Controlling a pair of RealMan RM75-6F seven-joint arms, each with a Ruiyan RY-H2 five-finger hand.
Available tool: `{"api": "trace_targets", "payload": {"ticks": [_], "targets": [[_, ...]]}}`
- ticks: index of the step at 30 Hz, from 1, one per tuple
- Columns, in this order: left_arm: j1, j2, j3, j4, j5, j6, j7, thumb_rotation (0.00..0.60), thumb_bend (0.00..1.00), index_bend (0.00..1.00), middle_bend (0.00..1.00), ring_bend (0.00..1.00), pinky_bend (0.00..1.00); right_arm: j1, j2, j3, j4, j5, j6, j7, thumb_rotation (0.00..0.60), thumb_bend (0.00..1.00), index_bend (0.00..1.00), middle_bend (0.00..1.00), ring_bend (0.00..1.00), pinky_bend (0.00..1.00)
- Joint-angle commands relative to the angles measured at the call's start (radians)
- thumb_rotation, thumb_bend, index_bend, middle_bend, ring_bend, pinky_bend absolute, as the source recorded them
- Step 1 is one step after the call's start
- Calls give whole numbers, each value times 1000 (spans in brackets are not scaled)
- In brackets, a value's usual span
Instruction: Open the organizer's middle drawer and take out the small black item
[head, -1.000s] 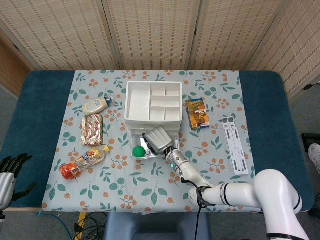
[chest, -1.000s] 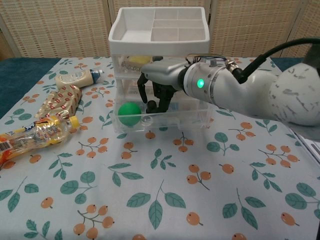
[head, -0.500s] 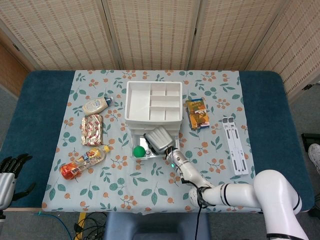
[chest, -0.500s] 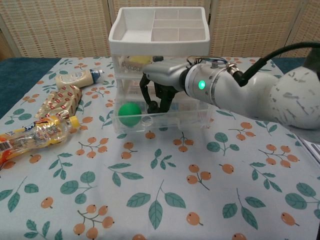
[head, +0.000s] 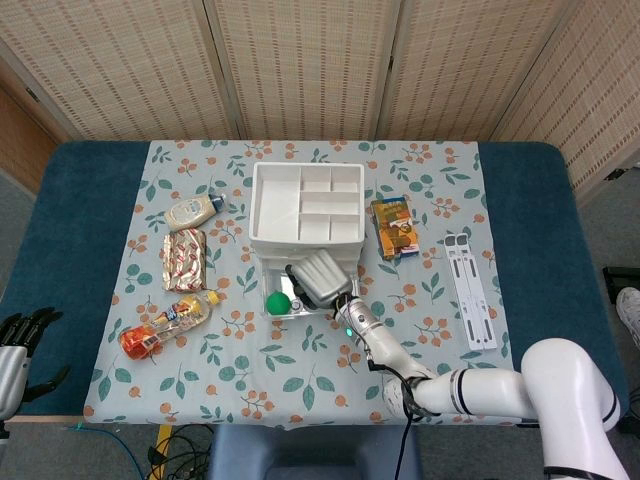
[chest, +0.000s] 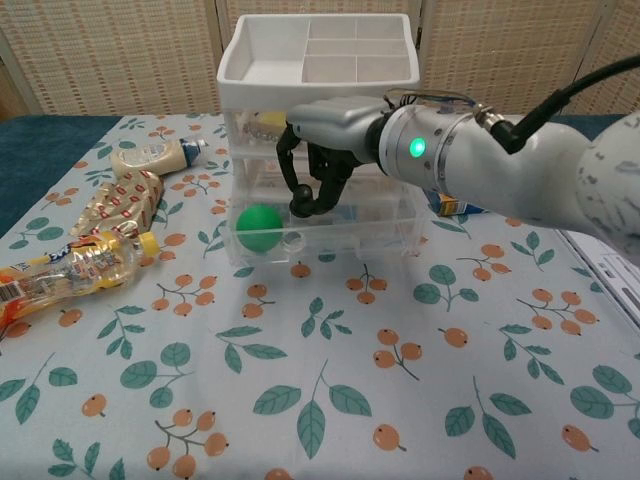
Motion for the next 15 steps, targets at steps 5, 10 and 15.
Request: {"api": "trace_targets", "payload": {"ticks": [5,10,15], "targets": [[1,2,2,-8,12,9,3,600,216,191,180,192,119,-74,123,6,-166,-84,77,63,600,451,519,967,1000,1000],[0,2,5,-14,22,11,7,600,216,191,180,192,118,-164,237,-24,-289,-151,128,137,600,451,519,967,1000,1000],[-6,0,4,-24,32,10,15,600,216,191,180,192,118,-254,322,-85,-347,-224,155,210,600,451,519,966,1000,1000]]}}
